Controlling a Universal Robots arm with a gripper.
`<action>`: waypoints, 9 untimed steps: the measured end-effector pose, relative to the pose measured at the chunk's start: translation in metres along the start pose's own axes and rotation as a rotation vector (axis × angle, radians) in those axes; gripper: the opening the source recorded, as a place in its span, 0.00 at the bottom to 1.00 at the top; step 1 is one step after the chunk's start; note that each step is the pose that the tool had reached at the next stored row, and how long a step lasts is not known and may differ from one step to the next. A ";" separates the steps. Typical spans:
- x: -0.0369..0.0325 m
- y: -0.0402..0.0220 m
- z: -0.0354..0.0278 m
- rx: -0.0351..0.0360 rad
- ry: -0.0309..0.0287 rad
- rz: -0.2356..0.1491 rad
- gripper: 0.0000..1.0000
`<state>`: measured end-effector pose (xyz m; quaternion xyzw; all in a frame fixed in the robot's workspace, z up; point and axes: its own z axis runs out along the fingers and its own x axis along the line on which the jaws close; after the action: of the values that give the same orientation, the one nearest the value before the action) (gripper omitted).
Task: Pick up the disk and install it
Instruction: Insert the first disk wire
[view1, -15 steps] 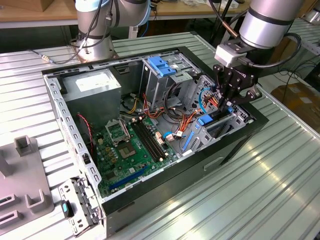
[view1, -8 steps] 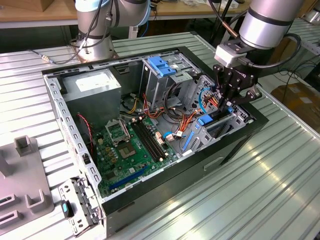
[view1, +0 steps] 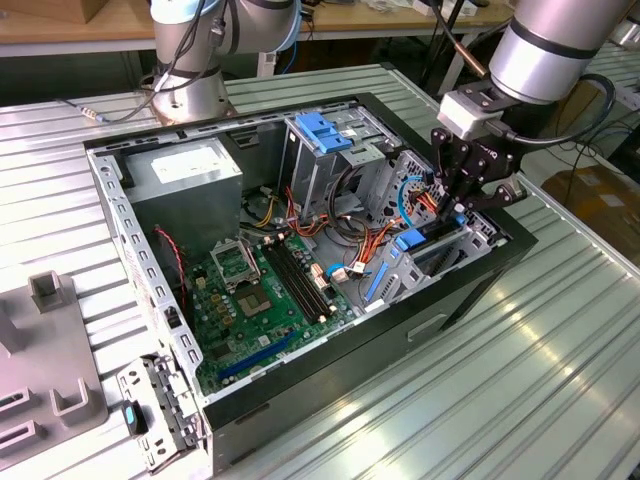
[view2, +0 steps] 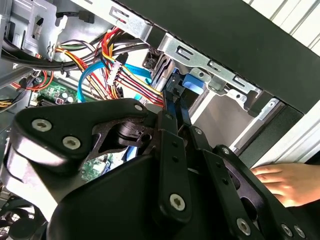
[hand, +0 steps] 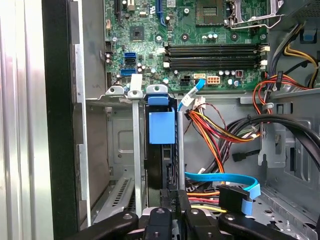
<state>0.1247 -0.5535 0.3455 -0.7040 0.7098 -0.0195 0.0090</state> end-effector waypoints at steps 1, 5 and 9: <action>0.0000 0.0000 0.0000 0.0000 0.0000 0.000 0.17; -0.0001 0.0001 0.0000 0.0000 0.0002 0.005 0.17; -0.0001 0.0014 -0.0001 -0.0001 0.0002 0.005 0.17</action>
<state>0.1233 -0.5533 0.3455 -0.7022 0.7117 -0.0195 0.0090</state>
